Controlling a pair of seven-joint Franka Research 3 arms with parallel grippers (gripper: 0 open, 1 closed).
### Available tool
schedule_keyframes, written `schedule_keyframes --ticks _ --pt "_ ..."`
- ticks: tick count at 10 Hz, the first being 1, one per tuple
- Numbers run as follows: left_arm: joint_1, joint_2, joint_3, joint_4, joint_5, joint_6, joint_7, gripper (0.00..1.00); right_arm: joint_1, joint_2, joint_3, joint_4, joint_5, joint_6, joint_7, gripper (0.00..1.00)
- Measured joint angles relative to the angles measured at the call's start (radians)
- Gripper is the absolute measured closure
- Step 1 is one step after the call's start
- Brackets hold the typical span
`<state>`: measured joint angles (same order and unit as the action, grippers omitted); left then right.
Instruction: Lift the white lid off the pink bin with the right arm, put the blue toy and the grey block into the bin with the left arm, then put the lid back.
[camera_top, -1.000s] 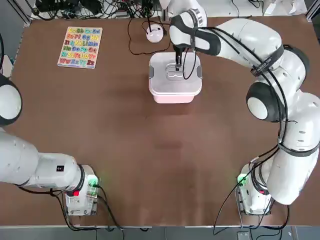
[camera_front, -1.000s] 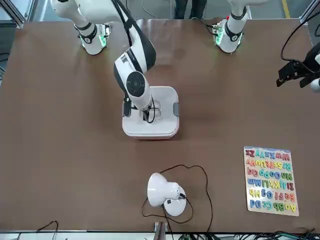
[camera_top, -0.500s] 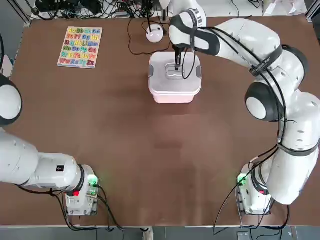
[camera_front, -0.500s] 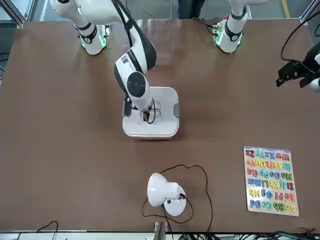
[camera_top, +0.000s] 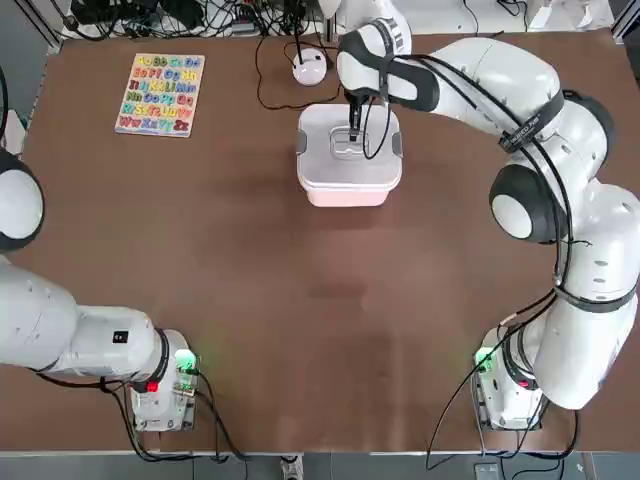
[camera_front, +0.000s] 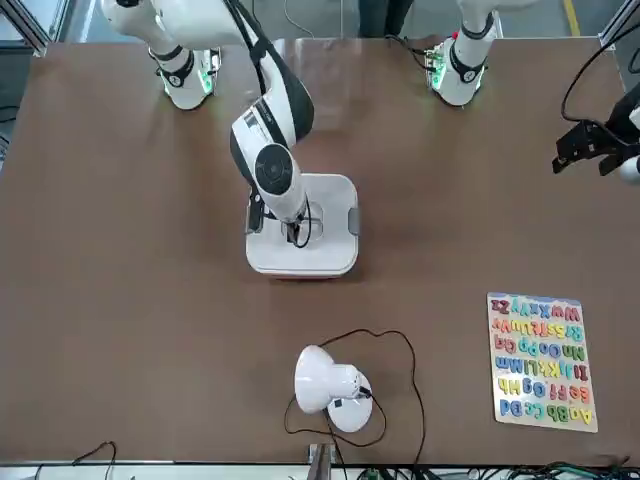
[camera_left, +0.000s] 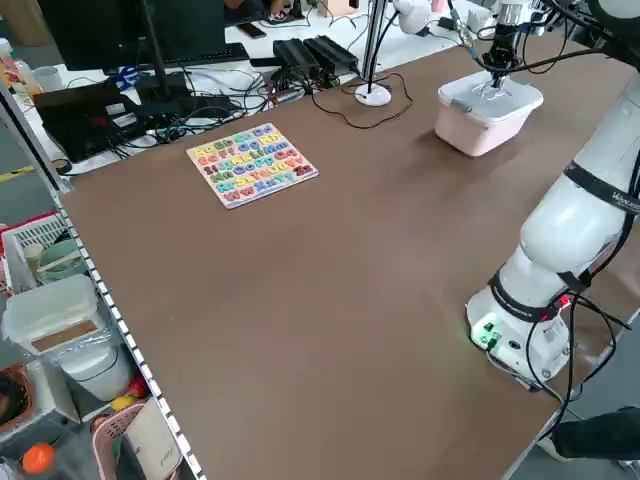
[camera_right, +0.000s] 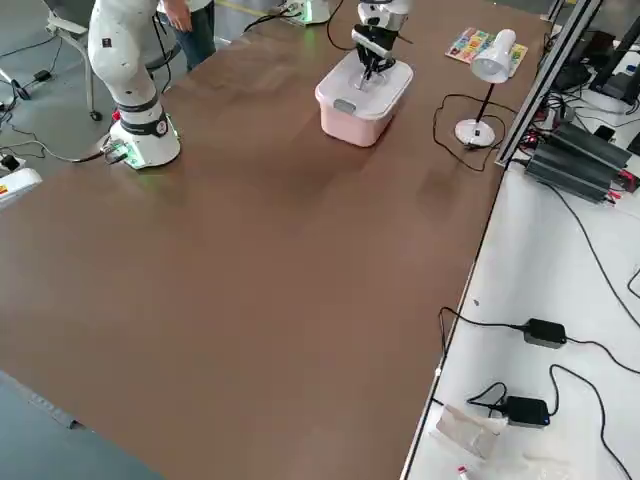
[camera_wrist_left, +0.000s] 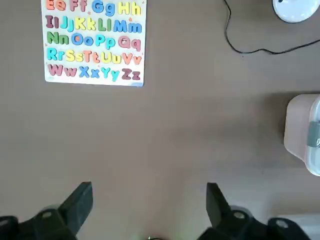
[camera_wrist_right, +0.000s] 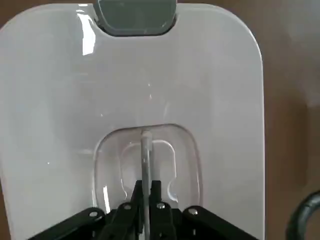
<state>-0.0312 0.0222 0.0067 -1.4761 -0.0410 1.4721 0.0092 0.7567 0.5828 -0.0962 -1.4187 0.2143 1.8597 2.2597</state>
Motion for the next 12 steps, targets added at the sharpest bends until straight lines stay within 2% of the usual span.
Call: schedule_keyframes --ticks 2,7,8,10,12 --pt "0.0 0.0 0.0 0.0 0.0 0.0 0.0 0.0 -0.001 0.002 -0.001 0.0 0.0 0.0 0.001 0.79" --pt "-0.003 0.0 0.0 0.0 0.0 0.0 0.0 0.0 -0.005 0.004 -0.003 0.0 0.0 0.0 0.005 0.08" --pt "-0.003 0.0 0.0 0.0 0.0 0.0 0.0 0.0 -0.005 0.004 -0.003 0.0 0.0 0.0 0.005 0.0" --pt "-0.003 0.0 0.0 0.0 0.0 0.0 0.0 0.0 -0.006 0.004 -0.004 0.002 0.0 0.0 -0.002 0.0" --pt "0.0 0.0 0.001 0.0 0.0 0.0 -0.001 0.0 -0.006 0.001 -0.004 0.017 -0.001 -0.003 -0.089 0.0"
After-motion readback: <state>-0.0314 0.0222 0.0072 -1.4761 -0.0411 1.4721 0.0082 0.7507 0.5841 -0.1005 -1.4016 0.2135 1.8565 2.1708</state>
